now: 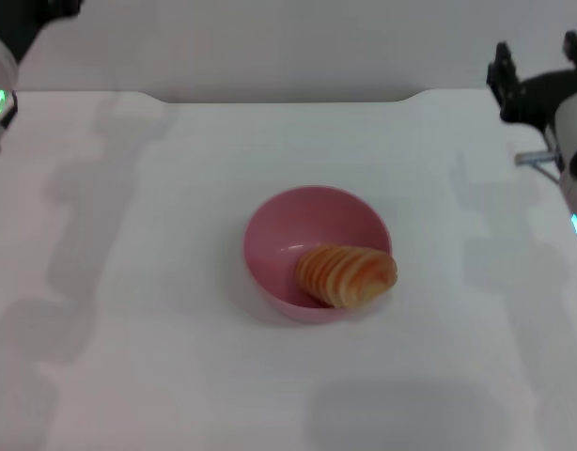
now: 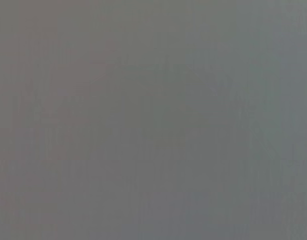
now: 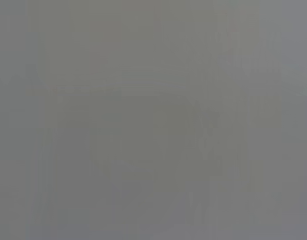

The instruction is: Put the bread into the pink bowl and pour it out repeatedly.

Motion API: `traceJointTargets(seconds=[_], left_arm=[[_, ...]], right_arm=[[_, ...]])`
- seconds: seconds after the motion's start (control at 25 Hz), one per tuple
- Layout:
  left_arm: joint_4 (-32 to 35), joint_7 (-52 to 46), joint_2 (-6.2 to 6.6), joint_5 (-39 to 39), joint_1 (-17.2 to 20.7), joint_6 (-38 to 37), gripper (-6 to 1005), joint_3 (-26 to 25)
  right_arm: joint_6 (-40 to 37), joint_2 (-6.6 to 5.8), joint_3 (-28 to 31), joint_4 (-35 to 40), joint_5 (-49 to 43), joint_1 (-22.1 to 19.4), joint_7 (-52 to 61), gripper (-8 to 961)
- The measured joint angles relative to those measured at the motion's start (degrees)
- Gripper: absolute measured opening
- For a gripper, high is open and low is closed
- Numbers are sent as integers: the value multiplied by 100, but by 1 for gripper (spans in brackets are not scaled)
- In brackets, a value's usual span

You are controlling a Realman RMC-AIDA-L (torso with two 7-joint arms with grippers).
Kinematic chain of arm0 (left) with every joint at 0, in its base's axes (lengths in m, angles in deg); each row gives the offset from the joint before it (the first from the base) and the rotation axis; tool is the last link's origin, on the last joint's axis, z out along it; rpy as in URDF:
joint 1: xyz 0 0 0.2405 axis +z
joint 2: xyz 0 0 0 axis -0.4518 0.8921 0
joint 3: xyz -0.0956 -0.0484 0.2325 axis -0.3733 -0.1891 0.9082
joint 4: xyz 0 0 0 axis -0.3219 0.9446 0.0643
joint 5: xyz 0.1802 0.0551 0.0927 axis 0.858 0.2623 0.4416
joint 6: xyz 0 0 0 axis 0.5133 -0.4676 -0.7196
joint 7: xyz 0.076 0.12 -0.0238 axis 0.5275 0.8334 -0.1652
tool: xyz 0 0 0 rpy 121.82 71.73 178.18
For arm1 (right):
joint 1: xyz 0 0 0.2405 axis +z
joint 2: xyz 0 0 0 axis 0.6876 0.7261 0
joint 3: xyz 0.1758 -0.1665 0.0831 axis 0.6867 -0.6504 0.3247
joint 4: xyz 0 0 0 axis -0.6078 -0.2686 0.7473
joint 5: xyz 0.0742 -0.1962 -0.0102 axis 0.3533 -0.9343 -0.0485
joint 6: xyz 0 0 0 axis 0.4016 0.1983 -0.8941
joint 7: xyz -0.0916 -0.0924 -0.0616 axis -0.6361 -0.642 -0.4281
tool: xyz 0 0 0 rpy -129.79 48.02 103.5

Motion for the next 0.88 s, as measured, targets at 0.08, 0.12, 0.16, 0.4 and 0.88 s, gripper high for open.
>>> traceJointTargets(seconds=[0.08,0.12,0.16,0.4,0.88], left_arm=[[-359,-261,-18,-6,-32,-206,864,51],[-513,-377,-25,-10,-33,-366,864,88],[-793,-433,-33,-11,-41,-750,864,175],[-1662,-401,-24,-7,-62,-2362,864,481],[-2238,-362,-45,59,-200,-2098,864,690]], right_arm=[[14,1,124,266,390,11,-400,680],[14,1,209,399,607,11,-586,680],[0,0,288,470,726,12,-682,680],[-32,-14,556,251,754,-109,-741,681],[810,12,-13,-1575,-1670,-736,2217,681]])
